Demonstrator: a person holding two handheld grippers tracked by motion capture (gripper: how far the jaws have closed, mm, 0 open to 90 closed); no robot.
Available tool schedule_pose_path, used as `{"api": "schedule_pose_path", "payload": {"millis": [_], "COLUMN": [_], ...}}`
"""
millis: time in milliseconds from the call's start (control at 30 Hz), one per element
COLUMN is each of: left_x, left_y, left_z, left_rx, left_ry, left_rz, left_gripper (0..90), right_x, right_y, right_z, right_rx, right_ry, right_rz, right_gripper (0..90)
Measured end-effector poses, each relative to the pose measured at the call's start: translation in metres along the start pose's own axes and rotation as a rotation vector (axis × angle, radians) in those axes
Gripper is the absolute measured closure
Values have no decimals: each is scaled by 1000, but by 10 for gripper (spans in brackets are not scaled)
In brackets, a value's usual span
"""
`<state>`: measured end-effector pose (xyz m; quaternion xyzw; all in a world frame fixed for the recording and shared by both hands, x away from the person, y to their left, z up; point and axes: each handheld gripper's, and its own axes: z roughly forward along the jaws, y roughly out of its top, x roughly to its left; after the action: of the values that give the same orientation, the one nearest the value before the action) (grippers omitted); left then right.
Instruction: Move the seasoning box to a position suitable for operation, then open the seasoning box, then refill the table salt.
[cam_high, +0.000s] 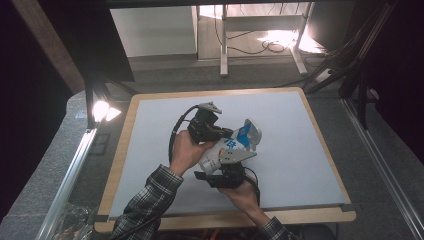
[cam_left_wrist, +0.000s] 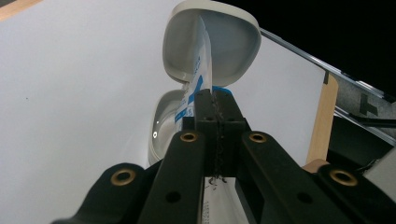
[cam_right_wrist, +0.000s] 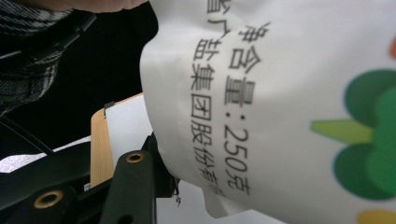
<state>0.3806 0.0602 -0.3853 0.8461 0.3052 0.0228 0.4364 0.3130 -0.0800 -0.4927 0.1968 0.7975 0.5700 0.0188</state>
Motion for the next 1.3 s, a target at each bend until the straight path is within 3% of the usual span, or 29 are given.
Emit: {"api": "schedule_pose_path", "payload": {"millis": [1300], "left_x": [3], "left_y": [-13], "left_z": [-16], "left_rx": [-38], "left_ry": [-24], "left_rz": [2], "left_gripper": [900], "right_x": [-4], "right_y": [-7], "right_z": [5], "right_rx": [36], "right_ry": [-32], "right_rz": [-8], "right_gripper": [521]}}
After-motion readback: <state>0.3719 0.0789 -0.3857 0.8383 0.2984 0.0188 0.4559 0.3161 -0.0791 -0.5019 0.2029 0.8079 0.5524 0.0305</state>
